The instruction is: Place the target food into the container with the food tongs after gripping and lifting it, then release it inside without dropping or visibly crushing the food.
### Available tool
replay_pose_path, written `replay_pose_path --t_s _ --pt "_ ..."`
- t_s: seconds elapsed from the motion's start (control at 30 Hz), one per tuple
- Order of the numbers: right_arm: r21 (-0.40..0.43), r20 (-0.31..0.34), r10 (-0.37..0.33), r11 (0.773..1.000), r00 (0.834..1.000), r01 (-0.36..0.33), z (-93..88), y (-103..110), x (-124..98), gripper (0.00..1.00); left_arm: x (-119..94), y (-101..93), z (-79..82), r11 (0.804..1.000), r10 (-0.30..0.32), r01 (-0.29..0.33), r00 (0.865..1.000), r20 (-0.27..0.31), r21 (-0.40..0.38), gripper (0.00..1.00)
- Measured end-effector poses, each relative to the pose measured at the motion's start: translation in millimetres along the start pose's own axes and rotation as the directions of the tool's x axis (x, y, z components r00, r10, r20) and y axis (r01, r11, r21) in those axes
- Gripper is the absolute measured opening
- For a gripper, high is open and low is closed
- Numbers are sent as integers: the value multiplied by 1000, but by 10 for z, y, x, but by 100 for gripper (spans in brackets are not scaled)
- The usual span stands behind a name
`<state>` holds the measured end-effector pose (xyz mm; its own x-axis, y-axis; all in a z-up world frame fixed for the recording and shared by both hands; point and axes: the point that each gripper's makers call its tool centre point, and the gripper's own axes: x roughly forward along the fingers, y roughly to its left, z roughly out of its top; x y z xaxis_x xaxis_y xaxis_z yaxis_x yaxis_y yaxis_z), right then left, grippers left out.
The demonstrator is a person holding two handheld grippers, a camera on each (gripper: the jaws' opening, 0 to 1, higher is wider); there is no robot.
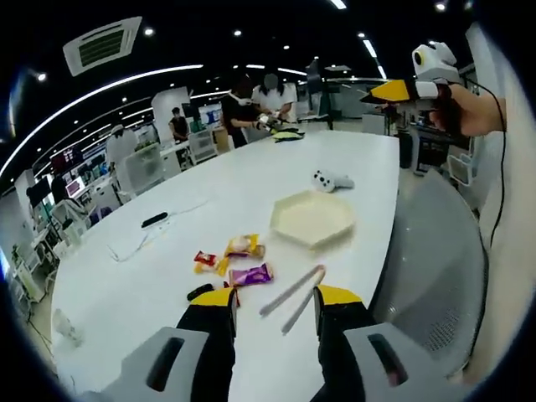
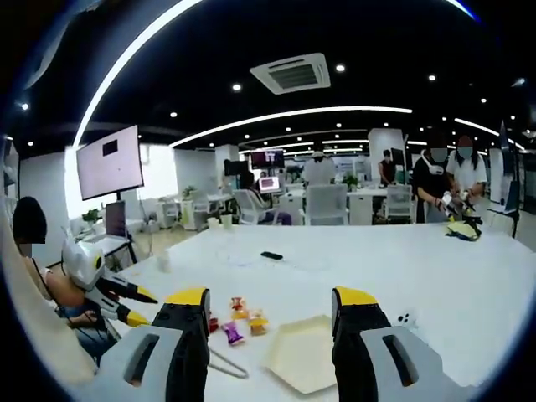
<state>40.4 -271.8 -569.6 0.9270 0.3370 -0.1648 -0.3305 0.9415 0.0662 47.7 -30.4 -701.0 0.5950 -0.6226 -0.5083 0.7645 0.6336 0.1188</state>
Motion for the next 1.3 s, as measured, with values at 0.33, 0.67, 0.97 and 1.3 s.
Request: replay_pose_path --t_s 0.33,0.67,0.97,1.3 --pt "-8 0 12 1000 1000 -12 10 30 57 59 103 -34 -67 1000 -15 15 1000 -22 -17 36" --pt "-2 -29 20 1000 999 -20 -88 28 81 58 262 -120 -239 999 -37 36 998 -58 -31 35" --pt "-6 -33 19 1000 999 -19 -86 37 73 58 427 -208 -377 997 -79 77 992 -93 -22 35" --pt "-2 -53 2 1000 999 -2 -153 -10 23 58 493 -273 -525 994 -110 110 986 -127 -4 34"
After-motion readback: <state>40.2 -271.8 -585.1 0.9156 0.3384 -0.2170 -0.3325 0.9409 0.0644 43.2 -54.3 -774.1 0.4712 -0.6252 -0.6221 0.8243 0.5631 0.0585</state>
